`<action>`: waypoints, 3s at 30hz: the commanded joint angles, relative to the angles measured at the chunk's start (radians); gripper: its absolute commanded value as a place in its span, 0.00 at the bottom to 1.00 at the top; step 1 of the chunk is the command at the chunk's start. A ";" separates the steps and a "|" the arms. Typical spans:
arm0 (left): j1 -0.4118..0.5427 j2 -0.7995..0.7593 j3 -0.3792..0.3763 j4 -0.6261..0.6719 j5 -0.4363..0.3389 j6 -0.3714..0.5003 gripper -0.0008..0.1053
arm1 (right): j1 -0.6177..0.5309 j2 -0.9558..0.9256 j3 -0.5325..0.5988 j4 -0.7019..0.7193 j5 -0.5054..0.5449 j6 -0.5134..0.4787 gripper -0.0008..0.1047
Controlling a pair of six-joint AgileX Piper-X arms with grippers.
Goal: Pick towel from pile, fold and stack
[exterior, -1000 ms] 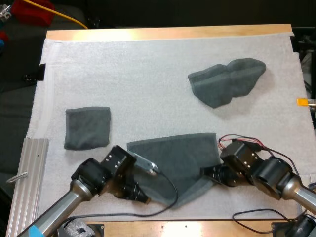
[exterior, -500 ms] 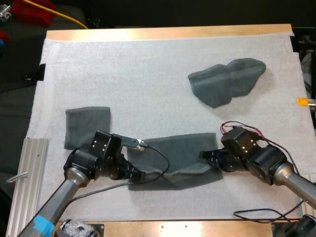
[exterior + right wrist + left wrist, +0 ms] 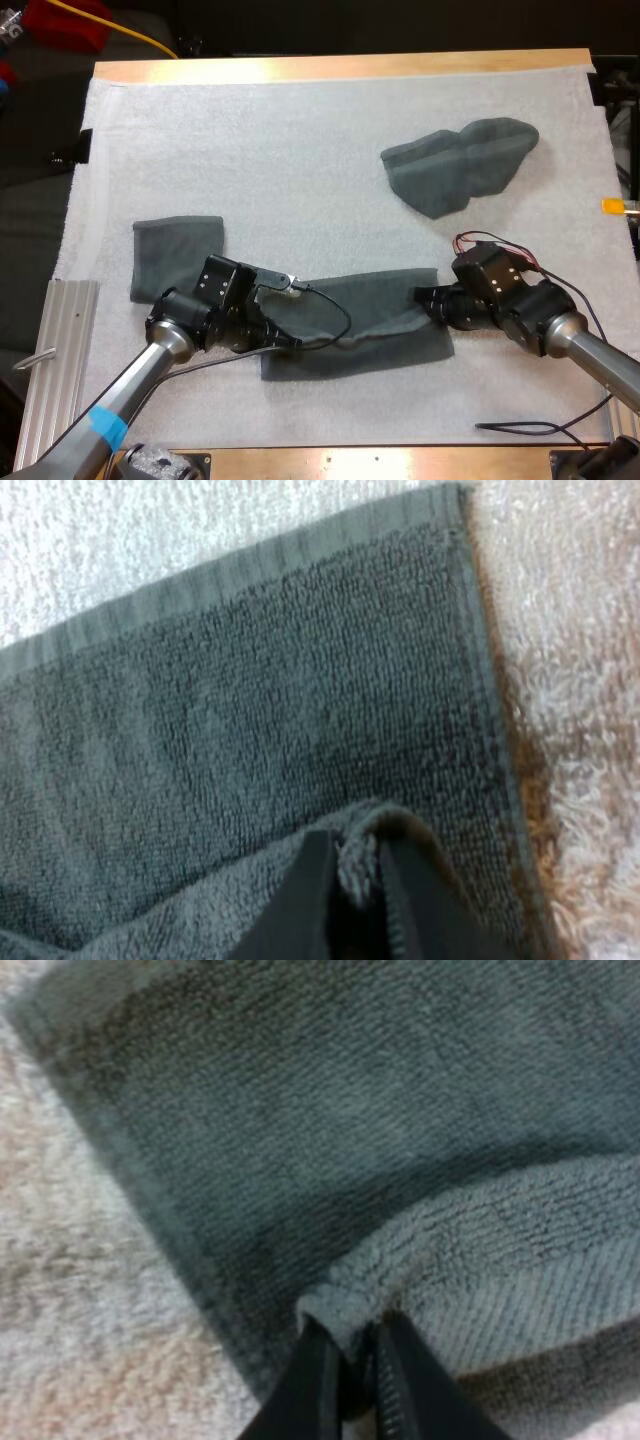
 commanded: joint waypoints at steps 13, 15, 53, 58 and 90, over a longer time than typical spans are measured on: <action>0.001 -0.003 -0.008 -0.078 -0.102 -0.009 0.01 | -0.006 0.059 -0.007 -0.130 0.008 -0.016 0.02; 0.001 -0.003 -0.008 -0.087 -0.102 -0.009 0.01 | -0.006 0.062 -0.007 -0.140 0.023 -0.016 0.02; 0.001 -0.078 -0.188 0.016 -0.063 0.064 0.63 | -0.006 0.031 -0.007 -0.317 0.067 -0.149 0.74; 0.001 -0.199 -0.200 0.056 -0.063 0.065 0.63 | -0.006 -0.027 -0.007 -0.245 0.101 -0.240 0.74; 0.001 -0.647 -0.200 0.265 0.202 -0.168 0.67 | -0.007 -0.321 -0.007 0.234 0.117 -0.424 0.74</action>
